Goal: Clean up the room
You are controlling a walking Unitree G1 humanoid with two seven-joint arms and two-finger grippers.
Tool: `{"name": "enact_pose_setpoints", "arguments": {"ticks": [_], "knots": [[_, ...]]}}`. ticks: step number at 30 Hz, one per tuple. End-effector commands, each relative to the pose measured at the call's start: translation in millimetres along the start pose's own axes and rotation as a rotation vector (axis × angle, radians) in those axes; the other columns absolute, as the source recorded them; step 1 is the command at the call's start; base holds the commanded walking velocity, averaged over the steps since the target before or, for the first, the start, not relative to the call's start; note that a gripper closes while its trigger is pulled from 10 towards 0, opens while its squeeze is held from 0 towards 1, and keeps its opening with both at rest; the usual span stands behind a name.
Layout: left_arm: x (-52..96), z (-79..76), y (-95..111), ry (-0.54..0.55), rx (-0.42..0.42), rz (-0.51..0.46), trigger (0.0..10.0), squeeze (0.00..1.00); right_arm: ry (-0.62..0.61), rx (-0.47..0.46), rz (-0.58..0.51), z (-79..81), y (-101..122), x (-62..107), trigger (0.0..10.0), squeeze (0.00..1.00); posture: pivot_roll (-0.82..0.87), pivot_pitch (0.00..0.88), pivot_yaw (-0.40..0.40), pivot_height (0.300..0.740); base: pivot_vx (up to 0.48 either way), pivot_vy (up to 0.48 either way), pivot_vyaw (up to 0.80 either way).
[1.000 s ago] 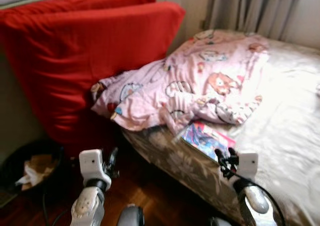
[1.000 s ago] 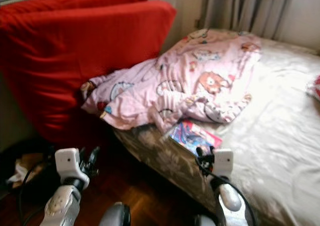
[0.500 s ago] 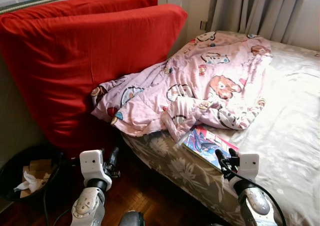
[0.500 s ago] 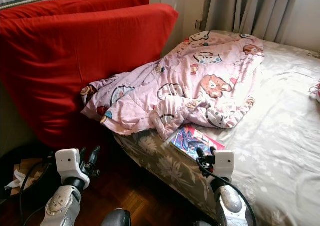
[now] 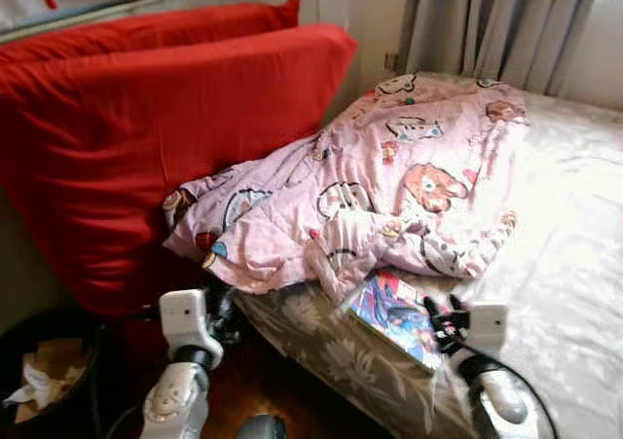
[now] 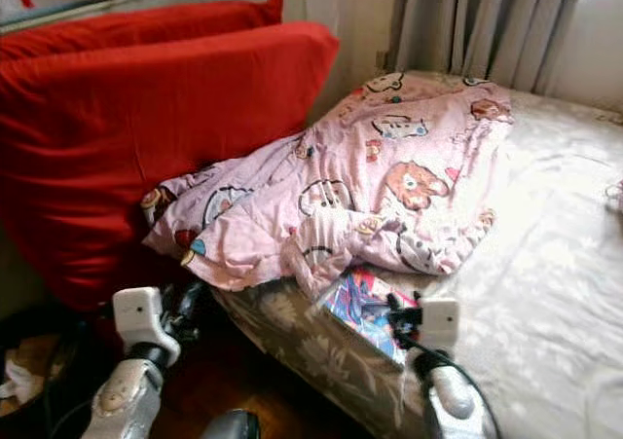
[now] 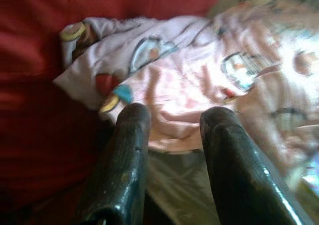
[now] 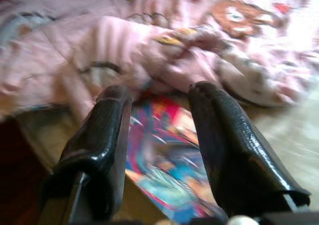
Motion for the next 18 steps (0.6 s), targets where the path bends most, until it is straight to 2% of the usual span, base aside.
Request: {"name": "enact_pose_setpoints", "arguments": {"ticks": [1,10,18], "knots": [[-3.3,-9.9,2.8,-0.024,0.02,-0.01,10.0,0.0,-0.035,0.008,0.014,-13.3,-3.2,5.1,10.0,0.0,0.04,0.0,0.033,0.627,0.375,0.0,0.0],[-2.8,-10.5,5.8,-0.033,0.017,-0.02,10.0,0.0,-0.056,0.01,0.029,-16.3,-5.7,4.6,10.0,0.0,0.03,0.0,0.039,0.627,0.362,0.0,0.0],[-5.4,-16.1,9.0,-0.072,0.013,-0.026,10.0,0.0,-0.032,0.002,0.053,-9.8,-9.9,0.7,10.0,0.0,0.04,0.0,0.041,0.627,0.0,0.0,0.0]]}}
Point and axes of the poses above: a point about 5 cm out from each wrist's last joint towards the gripper, its own x axis pointing back from the gripper into the wrist, its own y axis along the axis of the wrist's last joint, z = x × y, the point moved 3 cm from there along -x, pointing out of the wrist towards the gripper, and after that the axes turned 8 degrees about x, right-handed, at the moved point
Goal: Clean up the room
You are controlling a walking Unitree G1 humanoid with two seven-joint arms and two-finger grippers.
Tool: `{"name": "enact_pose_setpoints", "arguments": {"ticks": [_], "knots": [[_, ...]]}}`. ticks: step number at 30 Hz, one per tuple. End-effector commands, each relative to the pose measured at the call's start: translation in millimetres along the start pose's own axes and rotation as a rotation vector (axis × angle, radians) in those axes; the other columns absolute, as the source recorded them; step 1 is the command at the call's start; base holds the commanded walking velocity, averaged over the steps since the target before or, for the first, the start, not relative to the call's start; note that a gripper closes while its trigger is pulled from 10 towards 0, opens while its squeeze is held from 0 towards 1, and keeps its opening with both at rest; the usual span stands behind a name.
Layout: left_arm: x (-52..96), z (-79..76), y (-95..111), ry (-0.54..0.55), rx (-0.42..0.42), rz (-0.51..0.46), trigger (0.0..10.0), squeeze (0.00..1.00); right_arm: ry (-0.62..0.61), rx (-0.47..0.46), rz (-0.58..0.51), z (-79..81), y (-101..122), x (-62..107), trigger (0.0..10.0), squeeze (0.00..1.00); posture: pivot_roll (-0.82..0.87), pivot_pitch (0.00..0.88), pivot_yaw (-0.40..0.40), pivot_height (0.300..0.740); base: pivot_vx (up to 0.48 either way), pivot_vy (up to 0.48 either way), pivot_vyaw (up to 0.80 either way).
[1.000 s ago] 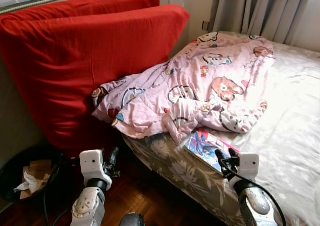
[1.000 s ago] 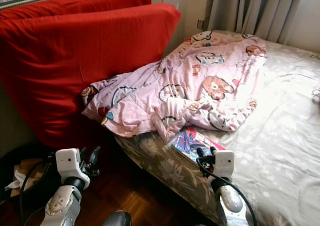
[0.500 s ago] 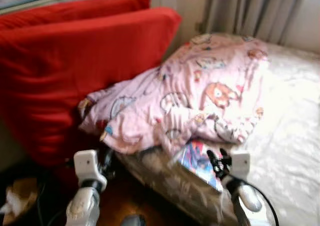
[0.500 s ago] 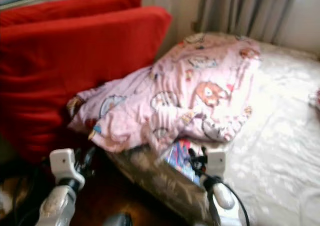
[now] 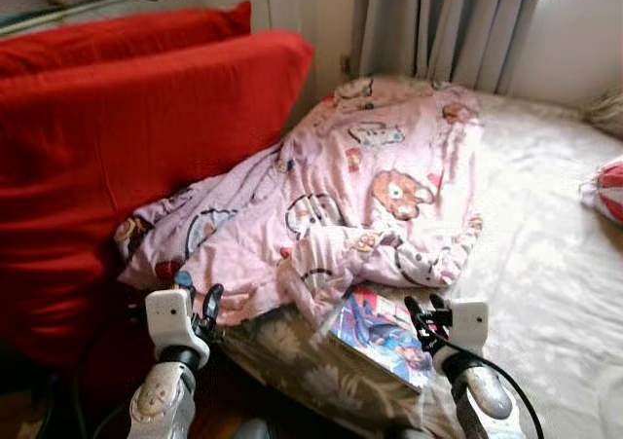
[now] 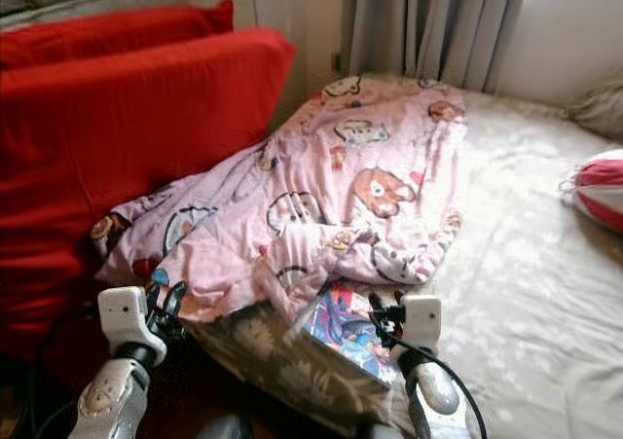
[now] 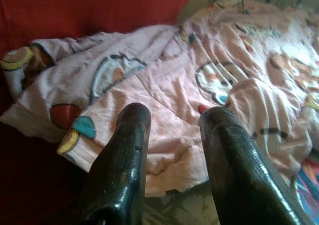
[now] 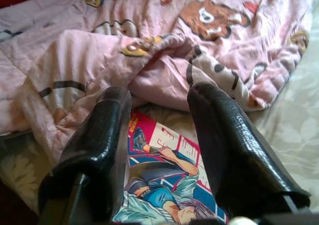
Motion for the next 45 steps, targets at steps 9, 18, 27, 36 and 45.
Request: {"name": "enact_pose_setpoints", "arguments": {"ticks": [9,18,27,36,45], "knots": [[-14.7,-5.9,6.6,-0.036,-0.005,-0.019,10.0,0.0,-0.016,0.005,0.008,3.7,2.1,-9.1,10.0,0.0,0.04,0.0,0.033,0.627,0.0,0.0,0.0],[-15.2,-3.4,2.1,-0.021,-0.026,-0.02,10.0,0.0,-0.089,-0.003,-0.065,-14.1,15.0,-5.7,10.0,0.0,0.03,0.0,0.025,0.627,0.0,0.0,0.0],[-11.7,3.6,2.1,-0.004,-0.031,-0.027,10.0,0.0,-0.108,0.009,-0.063,-21.2,16.5,-6.4,10.0,0.0,0.03,0.0,0.02,0.627,0.0,0.0,0.0],[-9.2,8.4,4.1,0.007,-0.04,-0.039,10.0,0.0,-0.1,0.01,-0.041,-14.4,12.4,-7.7,10.0,0.0,0.03,0.0,0.022,0.607,0.0,0.0,0.0],[-7.4,10.0,6.7,0.007,-0.046,-0.045,10.0,0.0,-0.093,-0.002,0.007,-11.1,6.6,-13.7,10.0,0.0,0.05,0.0,0.025,0.607,0.0,0.0,0.0]]}}
Point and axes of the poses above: a point about 5 cm out from each wrist's last joint towards the gripper, its own x axis pointing back from the gripper into the wrist, its own y axis along the axis of the wrist's last joint, z = x × y, the point moved 3 cm from there along -x, pointing out of the wrist towards the gripper, and after that the axes turned 8 degrees about x, right-handed, at the moved point
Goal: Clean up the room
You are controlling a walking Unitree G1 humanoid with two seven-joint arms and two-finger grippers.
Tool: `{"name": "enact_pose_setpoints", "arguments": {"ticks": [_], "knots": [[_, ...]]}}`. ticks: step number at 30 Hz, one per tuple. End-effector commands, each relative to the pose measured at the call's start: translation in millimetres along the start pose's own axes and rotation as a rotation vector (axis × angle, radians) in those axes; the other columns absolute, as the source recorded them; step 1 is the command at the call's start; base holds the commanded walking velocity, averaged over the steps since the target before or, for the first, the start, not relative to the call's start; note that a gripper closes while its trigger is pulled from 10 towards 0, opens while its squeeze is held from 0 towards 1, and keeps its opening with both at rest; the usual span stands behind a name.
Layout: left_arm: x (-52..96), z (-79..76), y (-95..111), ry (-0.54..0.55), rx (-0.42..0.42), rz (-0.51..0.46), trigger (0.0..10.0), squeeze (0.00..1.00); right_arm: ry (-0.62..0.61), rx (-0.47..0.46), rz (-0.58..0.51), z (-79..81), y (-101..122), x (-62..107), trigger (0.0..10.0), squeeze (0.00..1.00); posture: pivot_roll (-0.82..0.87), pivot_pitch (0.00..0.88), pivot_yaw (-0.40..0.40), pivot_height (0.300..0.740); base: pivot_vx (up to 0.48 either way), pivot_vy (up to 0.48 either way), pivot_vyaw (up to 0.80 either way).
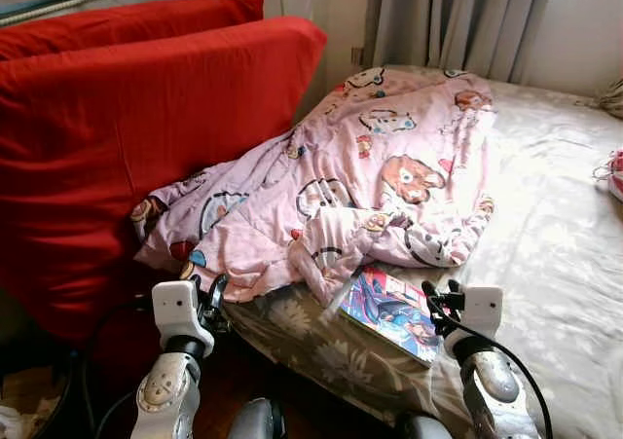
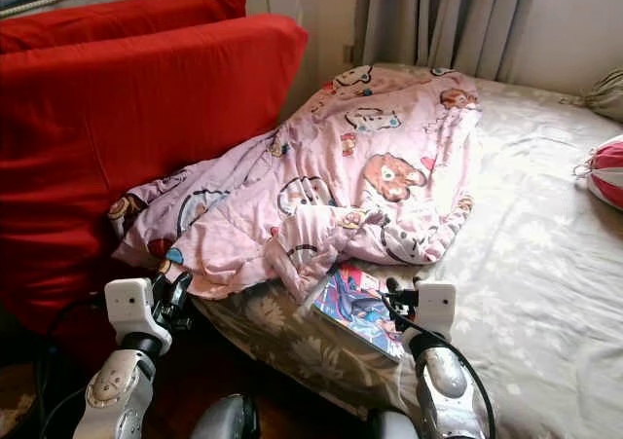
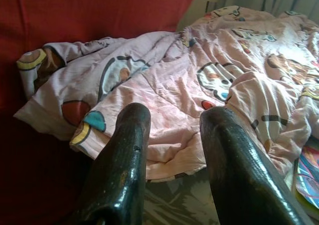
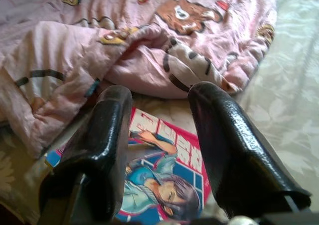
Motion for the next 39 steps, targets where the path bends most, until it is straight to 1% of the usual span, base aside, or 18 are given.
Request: {"name": "enact_pose_setpoints", "arguments": {"ticks": [1,5,7,9,12,16,19,28,30,31,32,33,35,36,39], "knots": [[-0.1,3.2,4.2,0.006,-0.011,-0.009,10.0,0.0,0.004,-0.004,-0.001,3.3,4.4,-5.3,10.0,0.0,0.06,0.0,0.026,0.607,0.0,0.0,0.0],[0.1,4.3,3.8,0.008,-0.016,-0.005,10.0,0.0,0.013,-0.003,0.01,6.7,6.9,-10.3,10.0,0.0,0.06,0.0,0.029,0.607,0.0,0.0,0.0],[0.1,3.8,3.5,0.006,-0.018,-0.003,10.0,0.0,0.015,-0.002,0.011,7.7,8.2,-11.9,10.0,0.0,0.06,0.0,0.029,0.599,0.0,0.0,0.0],[0.6,3.5,3.5,0.003,-0.02,-0.001,10.0,0.0,0.01,-0.002,0.003,7.2,8.6,-11.6,10.0,0.0,0.06,0.0,0.033,0.589,0.0,0.0,0.0],[1.1,3.6,3.9,0.002,-0.021,-0.001,10.0,0.0,0.004,-0.007,-0.003,5.5,8.2,-10.8,10.0,0.0,0.06,0.0,0.034,0.589,0.0,0.0,0.0],[2.2,4.1,3.9,0.0,-0.025,0.004,10.0,0.0,-0.004,0.0,0.025,5.4,3.3,-11.2,10.0,0.0,0.07,0.0,0.035,0.589,0.0,0.0,0.0],[2.8,4.0,4.3,-0.002,-0.026,0.004,10.0,0.0,-0.013,-0.016,0.055,7.0,-0.9,-12.6,10.0,0.0,0.08,0.0,0.036,0.589,0.0,0.0,0.0],[6.6,6.7,3.7,0.0,-0.034,0.016,10.0,0.0,0.004,-0.02,0.108,17.9,-7.9,-15.9,10.0,0.0,0.1,0.025,0.045,0.589,0.0,0.0,0.0],[7.9,6.3,3.0,-0.002,-0.037,0.02,10.0,0.0,0.008,-0.03,0.128,19.7,-11.1,-15.5,10.0,0.0,0.1,0.034,0.049,0.589,0.0,0.0,0.0],[8.1,6.0,3.1,-0.004,-0.038,0.021,10.0,0.0,0.002,-0.031,0.155,19.5,-14.9,-15.1,10.0,0.0,0.11,0.04,0.051,0.589,0.0,0.0,0.0],[8.6,5.6,4.0,-0.006,-0.04,0.021,10.0,0.0,-0.012,-0.055,0.188,18.9,-19.8,-14.4,10.0,0.0,0.11,0.05,0.052,0.589,0.0,0.0,0.0],[9.4,5.4,4.9,-0.007,-0.042,0.021,10.0,0.0,-0.02,-0.087,0.195,18.7,-21.6,-13.9,10.0,0.0,0.11,0.053,0.053,0.589,0.0,0.0,0.0],[11.0,5.0,5.8,-0.009,-0.043,0.02,10.0,0.0,-0.031,-0.101,0.213,18.2,-25.0,-12.6,10.0,0.0,0.12,0.067,0.056,0.589,0.0,0.0,0.0],[12.9,4.2,5.9,-0.014,-0.047,0.022,10.0,0.0,-0.045,-0.126,0.235,17.6,-28.9,-11.2,10.0,0.0,0.13,0.076,0.06,0.589,0.0,0.0,0.0],[17.2,4.2,5.8,-0.018,-0.053,0.027,10.0,0.0,-0.057,-0.146,0.248,17.2,-32.3,-9.5,10.0,0.0,0.14,0.09,0.063,0.589,0.0,0.0,0.0]]}}
Point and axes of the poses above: a point about 5 cm out from each wrist's last joint towards the gripper, its own x axis pointing back from the gripper into the wrist, its own y axis along the axis of the wrist's last joint, z = x × y, the point moved 3 cm from there along -x, pointing out of the wrist towards the gripper, and after that the axes turned 8 degrees about x, right-handed, at the moved point
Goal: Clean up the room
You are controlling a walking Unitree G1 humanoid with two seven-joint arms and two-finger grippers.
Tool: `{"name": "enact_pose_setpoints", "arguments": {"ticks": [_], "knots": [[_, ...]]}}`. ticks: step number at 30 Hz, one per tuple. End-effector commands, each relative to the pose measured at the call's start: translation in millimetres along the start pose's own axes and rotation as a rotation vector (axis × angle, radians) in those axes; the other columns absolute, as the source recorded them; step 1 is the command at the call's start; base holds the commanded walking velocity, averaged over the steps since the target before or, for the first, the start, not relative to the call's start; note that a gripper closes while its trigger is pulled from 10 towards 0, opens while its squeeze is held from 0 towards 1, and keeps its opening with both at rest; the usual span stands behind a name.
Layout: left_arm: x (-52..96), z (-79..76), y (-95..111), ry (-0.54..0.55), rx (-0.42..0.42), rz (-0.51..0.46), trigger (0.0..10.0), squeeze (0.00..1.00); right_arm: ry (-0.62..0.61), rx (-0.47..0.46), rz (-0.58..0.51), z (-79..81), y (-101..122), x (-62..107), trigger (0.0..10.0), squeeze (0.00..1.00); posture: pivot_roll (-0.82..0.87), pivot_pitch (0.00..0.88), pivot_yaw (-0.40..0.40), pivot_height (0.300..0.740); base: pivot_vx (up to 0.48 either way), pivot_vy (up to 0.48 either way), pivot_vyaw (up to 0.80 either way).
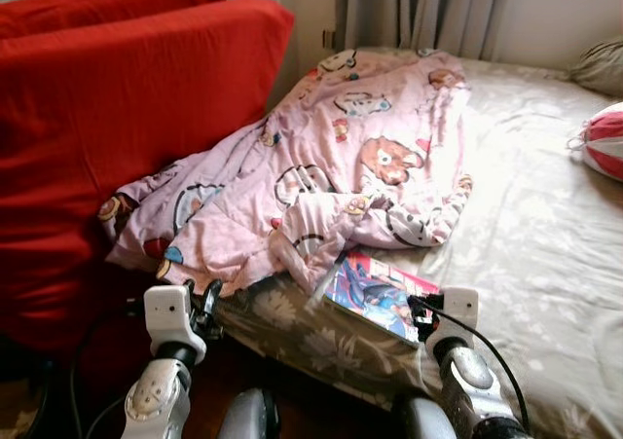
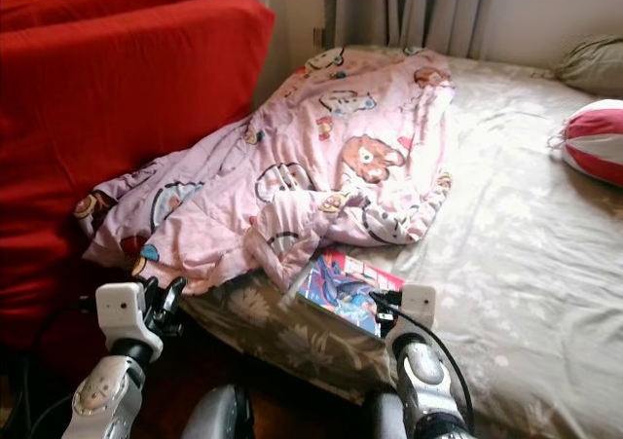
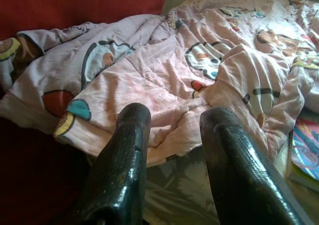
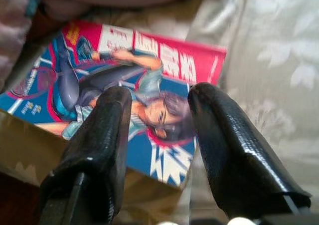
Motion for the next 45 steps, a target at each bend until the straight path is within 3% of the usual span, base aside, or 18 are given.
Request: {"name": "enact_pose_setpoints", "arguments": {"ticks": [1,2,9,17,18,32,45], "knots": [[5.0,0.1,-0.7,-0.011,-0.025,0.023,10.0,0.0,-0.014,-0.039,0.028,0.7,-4.2,-0.2,10.0,0.36,0.15,0.106,0.069,0.589,0.0,0.0,0.0],[7.5,0.3,-0.3,-0.012,-0.028,0.025,10.0,0.0,-0.009,-0.057,0.023,1.5,-3.8,-0.2,10.0,1.0,0.16,0.117,0.071,0.589,0.0,0.0,0.0],[27.3,5.4,3.0,-0.006,-0.052,0.051,10.0,0.0,0.022,-0.104,-0.004,14.8,6.4,-5.2,10.0,1.0,0.2,0.181,0.081,0.589,0.0,0.0,0.0],[39.3,4.7,8.9,0.003,-0.054,0.064,10.0,0.0,0.002,-0.14,-0.029,19.1,15.2,-8.5,10.0,1.0,0.22,0.217,0.089,0.589,0.0,0.0,0.0],[40.1,4.6,8.9,0.004,-0.055,0.066,10.0,0.0,-0.002,-0.142,-0.037,18.5,16.8,-8.7,10.0,0.0,0.22,0.223,0.09,0.589,0.0,0.0,0.0],[53.1,6.5,9.8,0.02,-0.062,0.102,10.0,0.0,-0.103,-0.221,-0.132,-4.7,30.4,-7.7,10.0,0.0,0.23,0.249,0.098,0.589,0.0,0.0,0.0],[59.9,7.5,11.5,0.014,-0.076,0.124,10.0,0.0,-0.098,-0.243,-0.113,1.4,22.4,-5.9,10.0,0.0,0.24,0.265,0.113,0.589,0.0,0.0,0.0]]}}
Point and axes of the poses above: a point about 5 cm out from each wrist's last joint towards the gripper, its own x axis pointing back from the gripper into the wrist, its own y axis along the axis of the wrist's last joint, z = x × y, the point moved 3 cm from there along -x, pointing out of the wrist towards the gripper, and after that the axes turned 8 degrees about x, right-handed, at the moved point
